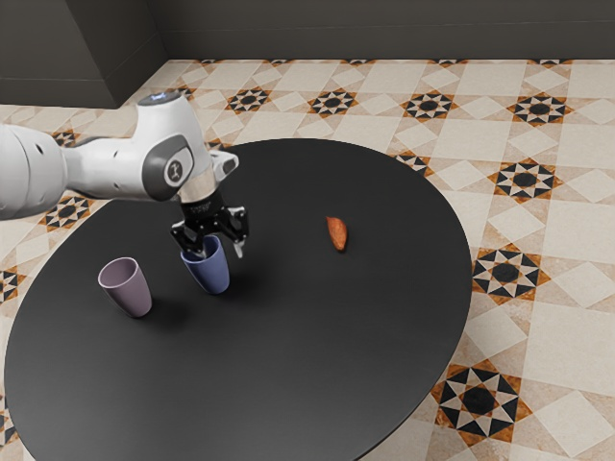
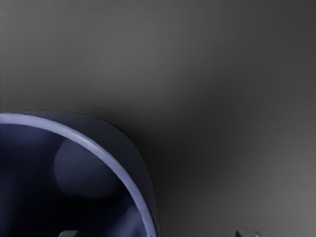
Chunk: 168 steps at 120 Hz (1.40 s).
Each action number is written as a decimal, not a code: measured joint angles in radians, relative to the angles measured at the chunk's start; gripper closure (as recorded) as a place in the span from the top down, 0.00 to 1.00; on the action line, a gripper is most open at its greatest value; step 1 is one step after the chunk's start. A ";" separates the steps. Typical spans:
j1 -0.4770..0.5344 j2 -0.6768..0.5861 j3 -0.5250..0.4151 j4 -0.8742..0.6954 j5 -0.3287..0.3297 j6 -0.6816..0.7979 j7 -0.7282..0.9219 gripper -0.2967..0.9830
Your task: Place the right cup onto the left cup
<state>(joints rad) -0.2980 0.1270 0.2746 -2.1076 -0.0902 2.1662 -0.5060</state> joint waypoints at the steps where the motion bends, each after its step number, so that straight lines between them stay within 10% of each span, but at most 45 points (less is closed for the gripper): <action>1: 0.000 0.000 0.000 -0.001 0.000 0.000 -0.001 0.51; 48: 0.011 -0.006 0.002 -0.011 0.001 0.008 -0.031 0.20; 104: 0.012 -0.021 0.003 0.012 0.029 -0.017 -0.044 0.16; 168: 0.107 -0.166 0.019 0.189 0.148 -0.463 -0.067 0.16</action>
<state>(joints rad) -0.1905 -0.0386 0.2933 -1.9190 0.0575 1.7029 -0.5730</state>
